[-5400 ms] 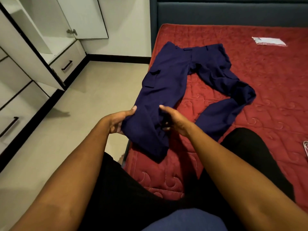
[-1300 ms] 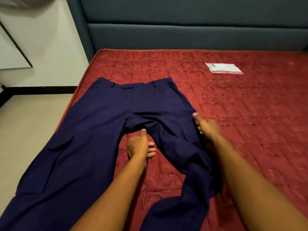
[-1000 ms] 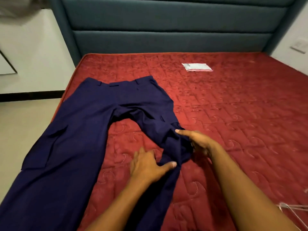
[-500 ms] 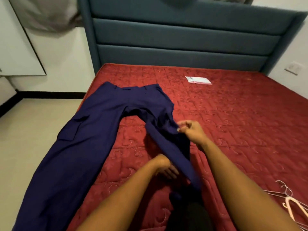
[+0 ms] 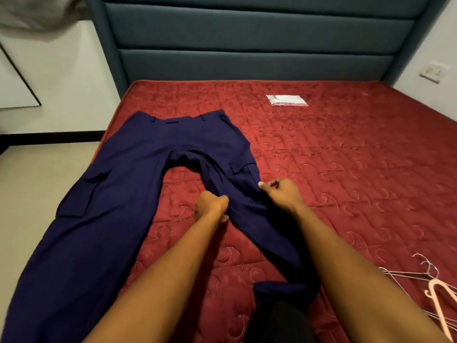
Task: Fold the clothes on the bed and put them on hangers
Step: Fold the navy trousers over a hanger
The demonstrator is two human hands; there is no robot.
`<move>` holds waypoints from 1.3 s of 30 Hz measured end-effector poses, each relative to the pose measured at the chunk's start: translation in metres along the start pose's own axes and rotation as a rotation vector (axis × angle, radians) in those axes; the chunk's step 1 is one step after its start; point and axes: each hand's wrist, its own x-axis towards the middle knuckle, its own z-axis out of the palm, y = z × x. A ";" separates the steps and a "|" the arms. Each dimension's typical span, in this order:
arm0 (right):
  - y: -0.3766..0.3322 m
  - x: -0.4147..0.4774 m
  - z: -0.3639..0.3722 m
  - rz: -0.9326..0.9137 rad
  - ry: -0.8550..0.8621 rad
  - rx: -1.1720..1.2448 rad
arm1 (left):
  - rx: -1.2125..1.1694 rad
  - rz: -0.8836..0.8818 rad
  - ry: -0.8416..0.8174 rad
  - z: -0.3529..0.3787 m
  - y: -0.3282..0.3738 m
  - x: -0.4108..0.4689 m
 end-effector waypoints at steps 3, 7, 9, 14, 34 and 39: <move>0.011 0.009 -0.009 0.122 0.195 0.034 | -0.198 -0.142 -0.219 -0.011 0.009 -0.020; 0.023 0.036 -0.015 0.306 0.256 0.148 | 0.144 -0.253 -0.557 -0.037 0.013 -0.007; 0.004 0.055 -0.010 0.284 0.131 0.395 | 0.261 -0.223 -0.473 -0.053 0.019 0.015; -0.039 0.104 0.020 0.061 -0.102 0.121 | 0.592 0.509 0.416 -0.070 0.026 0.075; -0.031 0.147 0.040 -0.107 -0.052 -0.567 | 1.030 0.368 0.020 -0.045 -0.004 0.092; 0.006 0.070 0.006 0.009 -0.011 -0.268 | 0.358 0.471 0.304 -0.010 -0.027 -0.015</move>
